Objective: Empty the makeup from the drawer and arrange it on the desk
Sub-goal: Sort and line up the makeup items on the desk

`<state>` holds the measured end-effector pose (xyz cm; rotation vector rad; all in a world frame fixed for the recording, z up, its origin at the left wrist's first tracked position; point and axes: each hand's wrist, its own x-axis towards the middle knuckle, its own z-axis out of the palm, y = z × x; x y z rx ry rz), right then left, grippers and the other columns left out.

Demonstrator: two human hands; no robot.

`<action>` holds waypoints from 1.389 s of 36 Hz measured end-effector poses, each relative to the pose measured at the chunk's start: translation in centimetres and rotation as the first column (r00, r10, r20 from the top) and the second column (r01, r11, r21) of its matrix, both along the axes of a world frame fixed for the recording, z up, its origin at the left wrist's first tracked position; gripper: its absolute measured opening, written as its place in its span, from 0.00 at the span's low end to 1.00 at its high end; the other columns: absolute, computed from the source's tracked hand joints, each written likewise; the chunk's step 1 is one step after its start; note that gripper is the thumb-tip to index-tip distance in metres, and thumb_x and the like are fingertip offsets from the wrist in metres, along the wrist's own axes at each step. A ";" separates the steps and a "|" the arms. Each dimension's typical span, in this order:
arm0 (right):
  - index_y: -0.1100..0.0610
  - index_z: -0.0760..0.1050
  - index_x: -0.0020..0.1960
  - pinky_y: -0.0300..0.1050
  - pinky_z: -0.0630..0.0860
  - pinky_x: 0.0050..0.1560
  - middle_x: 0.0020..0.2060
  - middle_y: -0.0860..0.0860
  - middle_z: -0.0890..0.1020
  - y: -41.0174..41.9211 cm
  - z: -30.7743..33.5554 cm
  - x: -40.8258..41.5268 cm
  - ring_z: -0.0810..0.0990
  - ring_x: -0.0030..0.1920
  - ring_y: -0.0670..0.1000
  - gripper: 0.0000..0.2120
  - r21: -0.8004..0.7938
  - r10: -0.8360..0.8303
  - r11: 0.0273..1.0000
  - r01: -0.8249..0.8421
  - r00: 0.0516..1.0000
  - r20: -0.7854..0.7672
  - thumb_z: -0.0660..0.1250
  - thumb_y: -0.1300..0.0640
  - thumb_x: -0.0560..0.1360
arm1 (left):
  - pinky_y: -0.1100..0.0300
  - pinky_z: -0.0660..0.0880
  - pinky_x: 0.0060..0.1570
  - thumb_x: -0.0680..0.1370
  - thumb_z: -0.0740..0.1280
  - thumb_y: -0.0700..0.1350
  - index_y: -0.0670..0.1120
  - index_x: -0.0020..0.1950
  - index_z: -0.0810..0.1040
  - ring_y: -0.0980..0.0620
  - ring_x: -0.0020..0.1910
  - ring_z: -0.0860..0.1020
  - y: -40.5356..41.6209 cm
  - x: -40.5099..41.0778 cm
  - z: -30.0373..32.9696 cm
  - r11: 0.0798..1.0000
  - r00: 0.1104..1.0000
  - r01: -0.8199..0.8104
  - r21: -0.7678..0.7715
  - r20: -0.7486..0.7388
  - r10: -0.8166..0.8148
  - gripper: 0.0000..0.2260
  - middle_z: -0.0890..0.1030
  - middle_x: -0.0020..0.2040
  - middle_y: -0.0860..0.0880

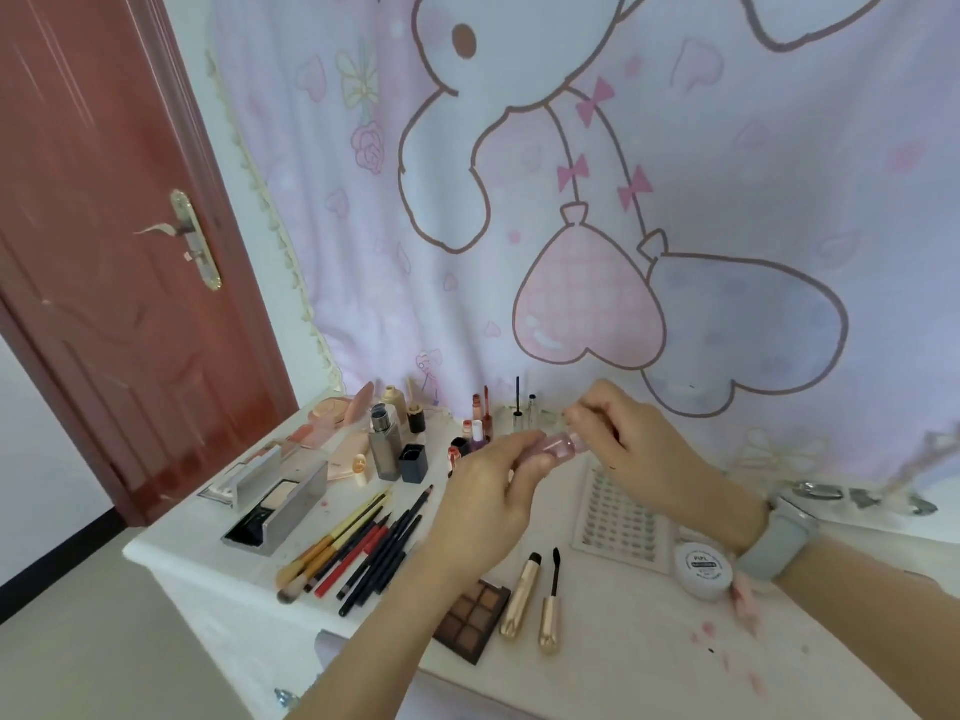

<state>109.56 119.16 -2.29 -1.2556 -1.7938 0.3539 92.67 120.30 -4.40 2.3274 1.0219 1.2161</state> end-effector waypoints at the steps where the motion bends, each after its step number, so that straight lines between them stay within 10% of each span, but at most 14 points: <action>1: 0.50 0.67 0.42 0.34 0.65 0.31 0.29 0.42 0.76 -0.3 0.3 0.2 0.67 0.27 0.43 0.07 0.007 0.050 0.999 -0.051 0.998 0.037 0.57 0.50 0.78 | 0.70 0.70 0.39 0.80 0.61 0.47 0.43 0.60 0.77 0.61 0.39 0.75 -0.1 -0.1 0.2 1.000 1.000 -0.002 -0.008 0.022 0.002 0.13 0.77 0.40 0.59; 8: 0.47 0.69 0.52 0.33 0.69 0.37 0.43 0.44 0.77 -1.2 1.7 0.7 0.76 0.36 0.42 0.04 -0.132 0.198 0.968 -0.213 0.973 -0.120 0.59 0.50 0.78 | 0.72 0.63 0.36 0.79 0.63 0.48 0.42 0.57 0.78 0.57 0.41 0.75 -0.5 -0.4 1.3 0.969 0.992 -0.106 0.222 -0.035 0.117 0.12 0.81 0.44 0.51; 13: 0.57 0.75 0.41 0.40 0.69 0.35 0.24 0.46 0.77 -1.0 2.3 0.6 0.72 0.25 0.44 0.21 -0.216 -0.005 0.976 0.009 1.000 0.020 0.51 0.44 0.79 | 0.64 0.64 0.43 0.78 0.61 0.49 0.43 0.56 0.79 0.54 0.43 0.73 -0.9 0.0 1.6 0.945 0.988 -0.075 0.320 -0.101 0.113 0.13 0.81 0.46 0.50; 16: 0.48 0.73 0.49 0.33 0.68 0.37 0.32 0.40 0.76 -1.7 2.1 1.3 0.74 0.34 0.40 0.09 0.015 -0.005 1.000 0.003 0.986 0.167 0.54 0.52 0.80 | 0.66 0.65 0.45 0.80 0.59 0.49 0.43 0.58 0.77 0.53 0.47 0.75 -0.8 0.3 1.8 0.981 0.996 -0.018 0.194 -0.081 0.034 0.13 0.80 0.48 0.50; 22: 0.44 0.59 0.70 0.32 0.70 0.47 0.51 0.43 0.68 -2.7 2.9 2.4 0.72 0.45 0.40 0.22 0.043 0.143 0.987 -0.154 0.969 0.202 0.60 0.54 0.78 | 0.70 0.67 0.47 0.80 0.61 0.48 0.47 0.59 0.75 0.64 0.48 0.73 -0.5 0.9 2.5 0.997 0.997 0.074 0.033 -0.005 -0.074 0.11 0.79 0.52 0.57; 28: 0.59 0.76 0.38 0.35 0.69 0.36 0.26 0.45 0.79 -2.2 4.2 2.6 0.74 0.27 0.41 0.23 -0.166 -0.088 0.978 0.125 0.973 0.212 0.52 0.47 0.80 | 0.54 0.68 0.51 0.79 0.62 0.46 0.45 0.58 0.77 0.48 0.48 0.73 0.1 1.4 2.4 0.954 0.992 -0.040 0.297 -0.104 0.074 0.10 0.79 0.50 0.52; 30: 0.57 0.76 0.42 0.38 0.69 0.38 0.31 0.44 0.80 -2.4 4.0 2.9 0.75 0.31 0.40 0.16 -0.106 -0.060 0.990 0.090 0.964 0.258 0.55 0.51 0.80 | 0.54 0.67 0.52 0.80 0.62 0.47 0.46 0.58 0.77 0.49 0.49 0.73 0.4 1.4 2.1 0.950 0.987 -0.055 0.308 -0.126 0.098 0.10 0.80 0.50 0.52; 37: 0.55 0.71 0.59 0.32 0.68 0.47 0.49 0.46 0.73 -3.3 4.1 3.1 0.72 0.46 0.40 0.10 0.111 0.056 0.989 -0.100 0.936 0.347 0.61 0.61 0.78 | 0.60 0.73 0.48 0.80 0.59 0.48 0.51 0.54 0.75 0.59 0.40 0.76 0.5 0.9 2.9 0.875 0.946 0.325 -0.358 0.130 -0.298 0.07 0.79 0.41 0.54; 44: 0.59 0.67 0.68 0.46 0.75 0.49 0.60 0.52 0.71 -2.9 4.0 4.0 0.76 0.52 0.52 0.20 0.175 -0.046 0.979 -0.103 0.728 0.684 0.62 0.66 0.77 | 0.66 0.73 0.45 0.78 0.63 0.48 0.48 0.53 0.76 0.60 0.36 0.77 1.6 1.3 3.7 0.810 0.901 0.415 -0.415 0.062 -0.430 0.07 0.79 0.35 0.54; 50: 0.58 0.79 0.48 0.36 0.69 0.28 0.47 0.52 0.80 -2.7 4.7 4.5 0.78 0.42 0.48 0.14 0.389 -0.208 0.893 -0.227 0.558 0.804 0.71 0.69 0.65 | 0.62 0.74 0.44 0.77 0.60 0.56 0.36 0.44 0.76 0.53 0.37 0.77 3.4 1.0 4.3 0.616 0.798 0.511 -0.600 0.064 -0.599 0.22 0.78 0.35 0.50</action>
